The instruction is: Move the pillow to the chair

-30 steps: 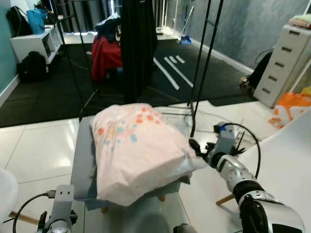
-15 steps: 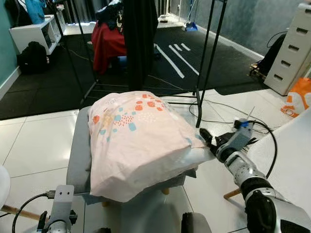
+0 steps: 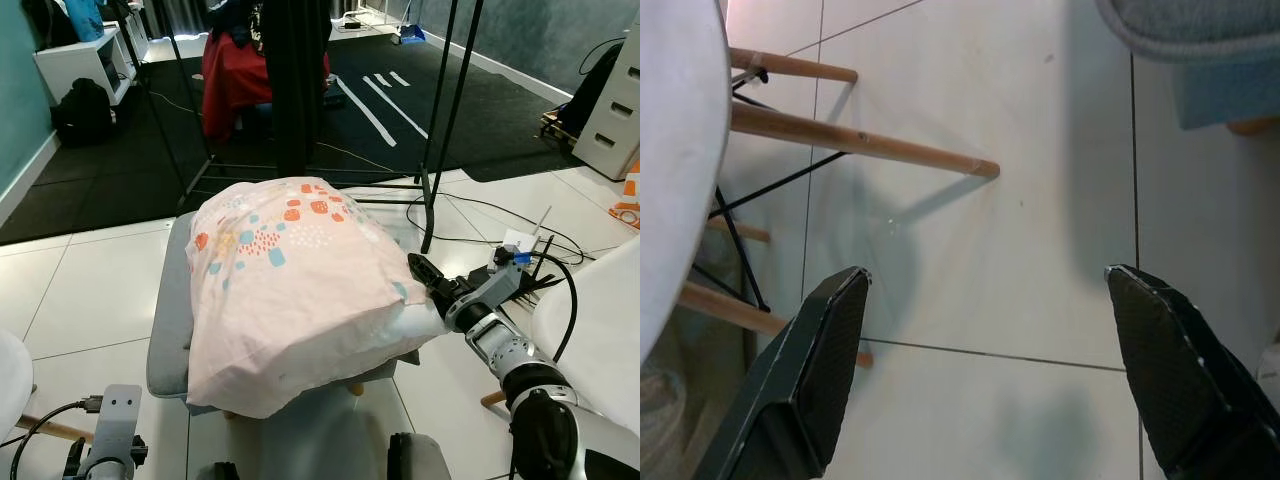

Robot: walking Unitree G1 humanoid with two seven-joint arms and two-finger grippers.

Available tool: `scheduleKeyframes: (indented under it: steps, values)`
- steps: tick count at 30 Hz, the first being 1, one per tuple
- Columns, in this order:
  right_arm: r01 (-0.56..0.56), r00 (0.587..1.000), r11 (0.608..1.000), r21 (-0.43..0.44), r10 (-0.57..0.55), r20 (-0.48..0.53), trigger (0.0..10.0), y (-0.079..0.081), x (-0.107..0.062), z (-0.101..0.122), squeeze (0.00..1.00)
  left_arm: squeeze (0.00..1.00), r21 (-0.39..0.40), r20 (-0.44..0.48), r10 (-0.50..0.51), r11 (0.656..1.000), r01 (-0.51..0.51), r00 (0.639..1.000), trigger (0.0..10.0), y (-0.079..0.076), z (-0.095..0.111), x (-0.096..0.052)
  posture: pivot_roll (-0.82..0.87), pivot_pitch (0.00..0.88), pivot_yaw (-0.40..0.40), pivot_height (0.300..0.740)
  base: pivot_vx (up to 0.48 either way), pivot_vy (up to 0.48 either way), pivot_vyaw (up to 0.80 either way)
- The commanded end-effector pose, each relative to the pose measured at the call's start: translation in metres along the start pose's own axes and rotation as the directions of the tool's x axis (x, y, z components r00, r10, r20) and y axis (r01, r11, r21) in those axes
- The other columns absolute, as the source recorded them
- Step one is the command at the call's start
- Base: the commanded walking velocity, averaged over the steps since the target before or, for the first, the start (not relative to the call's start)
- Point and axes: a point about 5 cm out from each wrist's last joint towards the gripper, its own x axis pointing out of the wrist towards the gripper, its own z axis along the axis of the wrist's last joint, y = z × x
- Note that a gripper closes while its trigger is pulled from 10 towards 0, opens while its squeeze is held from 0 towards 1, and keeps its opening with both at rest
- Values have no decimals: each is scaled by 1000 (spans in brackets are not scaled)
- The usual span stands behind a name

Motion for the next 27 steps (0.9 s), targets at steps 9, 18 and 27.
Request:
scheduleKeyframes:
  steps: [9, 18, 27]
  values:
    - [-176, 953, 984, 14, 174, -250, 10000, 4, -7, -28, 0, 0, 36, -14, 7, 999, -7, 1000, 10000, 9, -10, -1, -29, 102, 78, 490, 0, 0, 0]
    - [-285, 904, 958, 39, 282, -321, 10000, 9, -11, -25, 0, 0, 38, -11, 5, 999, -5, 1000, 10000, 9, -9, -1, -31, 98, 74, 490, 0, 0, 0]
    - [-236, 934, 972, -3, 226, -277, 0, 5, -10, -10, 0, 0, 37, -6, 3, 999, -3, 1000, 10000, 7, -8, -1, -35, 92, 67, 490, 0, 0, 0]
